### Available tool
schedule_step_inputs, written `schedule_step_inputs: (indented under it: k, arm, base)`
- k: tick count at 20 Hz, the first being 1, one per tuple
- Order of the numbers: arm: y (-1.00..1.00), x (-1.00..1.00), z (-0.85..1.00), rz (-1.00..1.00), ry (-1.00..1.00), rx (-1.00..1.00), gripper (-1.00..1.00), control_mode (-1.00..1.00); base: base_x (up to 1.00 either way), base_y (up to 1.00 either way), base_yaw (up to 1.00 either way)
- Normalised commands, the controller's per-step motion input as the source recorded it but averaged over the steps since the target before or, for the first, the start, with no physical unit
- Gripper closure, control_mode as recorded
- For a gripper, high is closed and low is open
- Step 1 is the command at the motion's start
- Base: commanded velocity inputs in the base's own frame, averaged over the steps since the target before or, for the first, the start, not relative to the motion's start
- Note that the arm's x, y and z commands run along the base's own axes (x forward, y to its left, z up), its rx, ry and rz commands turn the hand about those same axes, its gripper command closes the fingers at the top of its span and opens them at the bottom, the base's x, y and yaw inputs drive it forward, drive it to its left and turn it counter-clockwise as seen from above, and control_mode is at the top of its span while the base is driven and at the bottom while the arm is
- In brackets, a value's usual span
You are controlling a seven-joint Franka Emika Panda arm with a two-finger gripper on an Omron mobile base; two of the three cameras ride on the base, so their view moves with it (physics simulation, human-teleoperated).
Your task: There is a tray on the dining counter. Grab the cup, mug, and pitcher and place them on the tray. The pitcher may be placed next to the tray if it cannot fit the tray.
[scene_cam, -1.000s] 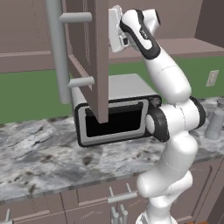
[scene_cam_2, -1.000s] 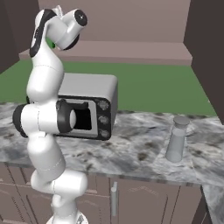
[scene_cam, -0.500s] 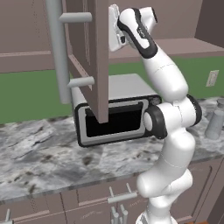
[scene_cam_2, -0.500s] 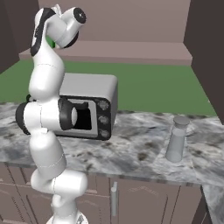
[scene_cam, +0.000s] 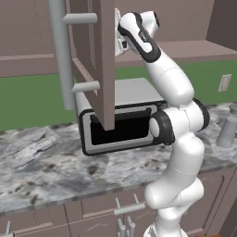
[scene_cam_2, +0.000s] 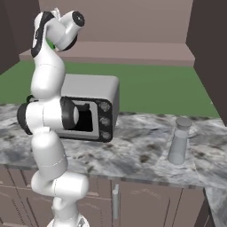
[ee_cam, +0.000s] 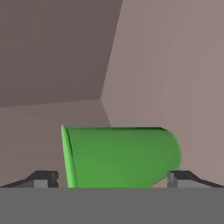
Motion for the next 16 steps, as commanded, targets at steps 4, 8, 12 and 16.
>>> schedule_step_inputs:
  k: [4,8,12,16]
  arm:
    - [0.11,0.19,-0.18,0.00,0.00,0.00,-1.00,-1.00]
    - [0.05,0.19,-0.08,0.00,0.00,0.00,-1.00,-1.00]
    - [0.03,0.19,0.00,0.00,0.00,0.00,-1.00,-1.00]
    - [0.04,0.17,-0.08,0.00,0.01,0.00,-1.00,-1.00]
  base:
    - [0.00,0.00,0.00]
    - [0.00,0.00,0.00]
    - [0.00,0.00,0.00]
    - [0.00,0.00,0.00]
